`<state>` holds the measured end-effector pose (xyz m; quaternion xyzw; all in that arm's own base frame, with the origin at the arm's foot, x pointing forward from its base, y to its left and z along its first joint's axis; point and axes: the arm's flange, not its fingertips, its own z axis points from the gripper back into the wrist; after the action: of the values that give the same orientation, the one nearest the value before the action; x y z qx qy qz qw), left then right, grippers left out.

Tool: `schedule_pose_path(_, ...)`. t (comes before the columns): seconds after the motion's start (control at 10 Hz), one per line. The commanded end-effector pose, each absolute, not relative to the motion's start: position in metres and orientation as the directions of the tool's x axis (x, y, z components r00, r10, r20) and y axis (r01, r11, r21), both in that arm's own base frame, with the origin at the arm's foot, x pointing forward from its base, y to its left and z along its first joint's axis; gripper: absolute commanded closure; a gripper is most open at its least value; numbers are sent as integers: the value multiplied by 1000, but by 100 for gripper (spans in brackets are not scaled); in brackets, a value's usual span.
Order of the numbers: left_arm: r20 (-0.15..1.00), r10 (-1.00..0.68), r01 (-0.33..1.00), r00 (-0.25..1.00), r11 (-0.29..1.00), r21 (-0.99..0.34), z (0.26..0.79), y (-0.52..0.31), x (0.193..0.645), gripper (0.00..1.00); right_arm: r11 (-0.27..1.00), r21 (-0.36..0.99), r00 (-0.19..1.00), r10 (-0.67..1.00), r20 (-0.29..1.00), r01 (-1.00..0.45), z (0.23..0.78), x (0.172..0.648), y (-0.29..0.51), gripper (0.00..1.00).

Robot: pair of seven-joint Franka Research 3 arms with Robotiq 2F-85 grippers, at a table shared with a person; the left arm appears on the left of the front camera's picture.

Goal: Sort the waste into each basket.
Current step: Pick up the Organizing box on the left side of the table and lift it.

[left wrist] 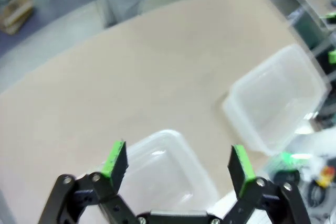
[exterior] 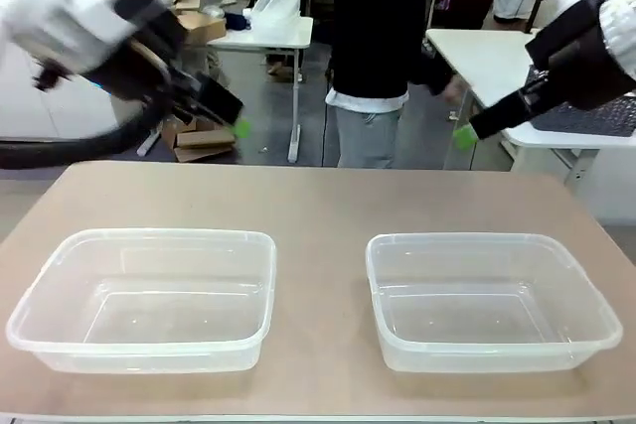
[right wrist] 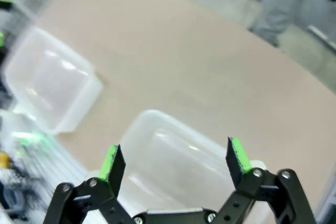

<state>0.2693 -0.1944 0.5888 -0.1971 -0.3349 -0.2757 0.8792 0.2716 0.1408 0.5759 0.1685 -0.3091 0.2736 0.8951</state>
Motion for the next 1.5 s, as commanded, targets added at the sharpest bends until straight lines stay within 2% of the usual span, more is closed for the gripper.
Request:
schedule_pose_path(0.0, 714, -13, 597, 700, 558, -576, 574, -98, 235, 0, 588, 739, 875, -104, 473, -329, 586, 270, 111, 0)
schedule_pose_path(0.2, 680, 170, 541, 713, 483, -689, 552, -61, 219, 0, 374, 904, 882, -327, 339, -208, 573, 257, 82, 0)
schedule_pose_path(0.3, 664, 200, 509, 720, 497, -703, 538, -59, 210, 0, 268, 951, 876, -407, 258, -155, 561, 252, 69, 0)
schedule_pose_path(0.5, 656, 120, 477, 746, 590, -651, 499, -68, 184, 0, 82, 993, 823, -557, 113, -81, 531, 248, 45, 0)
schedule_pose_path(0.6, 639, 111, 438, 761, 638, -633, 482, -69, 175, 0, 87, 995, 804, -588, 88, -45, 523, 249, 37, 0)
schedule_pose_path(0.7, 562, 135, 295, 816, 739, -606, 473, -66, 171, 0, 177, 984, 799, -591, 111, -6, 521, 251, 34, 0)
schedule_pose_path(0.8, 578, 195, 250, 792, 761, -598, 479, -62, 168, 0, 253, 958, 894, -384, 230, -138, 591, 293, 26, 0)
schedule_pose_path(0.9, 597, 131, 388, 792, 647, -657, 611, -51, 279, 0, 253, 958, 894, -384, 230, -138, 591, 293, 26, 0)
schedule_pose_path(1.4, 597, 131, 388, 792, 647, -657, 611, -51, 279, 0, 253, 958, 894, -384, 230, -138, 591, 293, 26, 0)
